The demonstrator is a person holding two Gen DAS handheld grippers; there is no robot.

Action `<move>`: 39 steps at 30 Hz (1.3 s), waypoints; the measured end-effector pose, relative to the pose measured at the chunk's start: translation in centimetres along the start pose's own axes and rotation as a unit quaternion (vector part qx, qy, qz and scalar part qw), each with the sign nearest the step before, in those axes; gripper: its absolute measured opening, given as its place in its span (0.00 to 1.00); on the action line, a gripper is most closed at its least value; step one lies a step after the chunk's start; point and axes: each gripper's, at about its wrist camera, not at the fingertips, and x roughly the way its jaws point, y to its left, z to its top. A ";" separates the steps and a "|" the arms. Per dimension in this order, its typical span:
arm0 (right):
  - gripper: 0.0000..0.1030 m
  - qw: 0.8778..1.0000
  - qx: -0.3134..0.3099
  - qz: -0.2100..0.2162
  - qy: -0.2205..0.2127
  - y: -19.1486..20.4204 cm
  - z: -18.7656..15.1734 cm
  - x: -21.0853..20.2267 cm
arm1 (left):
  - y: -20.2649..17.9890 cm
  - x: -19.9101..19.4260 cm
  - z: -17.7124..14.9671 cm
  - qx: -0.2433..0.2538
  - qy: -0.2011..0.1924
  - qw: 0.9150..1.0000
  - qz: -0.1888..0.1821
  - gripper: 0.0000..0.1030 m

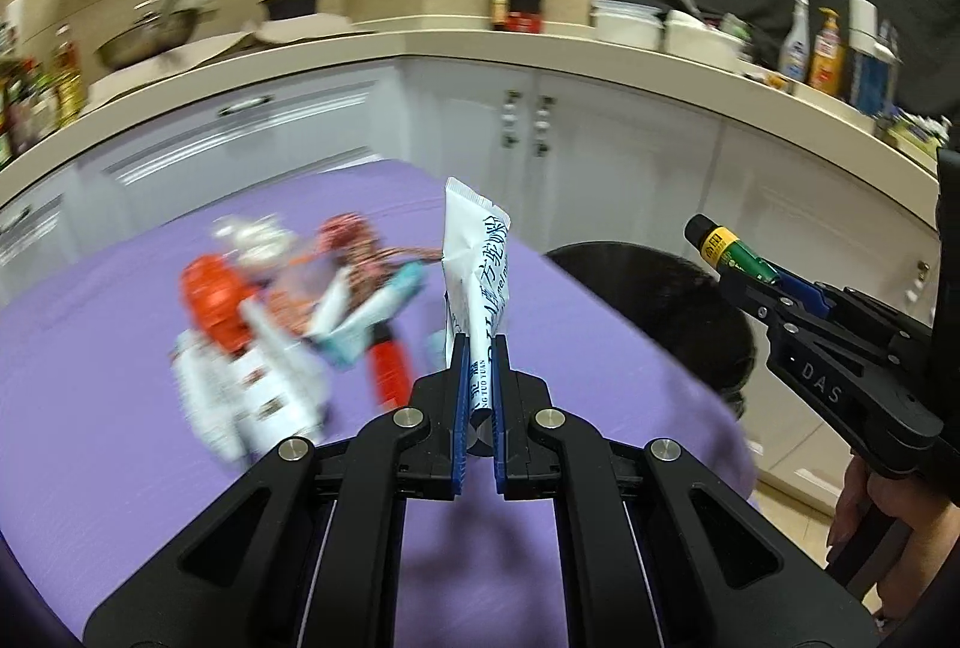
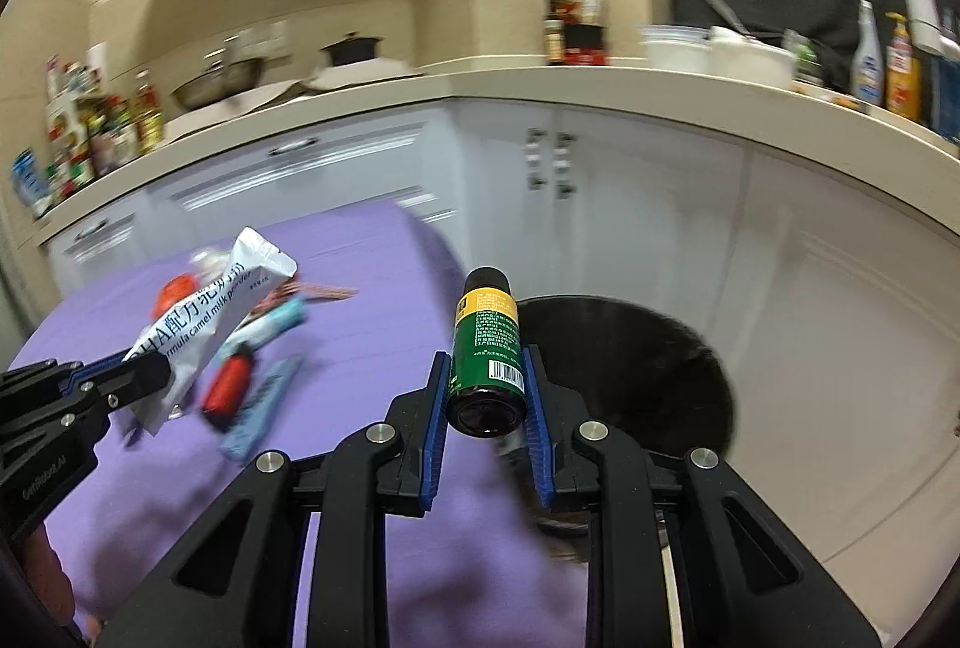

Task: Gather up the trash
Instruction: 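Carry the green bottle and white tube over the bin and release both, then grasp the light blue tube with the right gripper while the left grasps the white wrapper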

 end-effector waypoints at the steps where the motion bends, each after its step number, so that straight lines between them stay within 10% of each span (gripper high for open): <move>1: 0.24 1.000 0.005 -0.006 -0.001 -0.8 0.1 0.2 | -0.8 0.6 0.3 0.007 -0.001 1.000 -0.004 0.06; 18: 0.24 0.997 0.054 -0.048 0.009 -8.5 0.3 5.0 | -9.8 10.5 3.8 0.054 0.038 0.997 -0.044 0.07; 26: 0.35 0.997 0.063 -0.049 0.023 -9.3 -0.3 7.4 | -10.3 13.7 4.0 0.045 0.069 0.996 -0.037 0.44; 39: 0.40 0.997 0.058 -0.038 0.016 -7.2 0.0 5.3 | -6.7 10.2 4.3 0.019 0.048 0.999 -0.014 0.51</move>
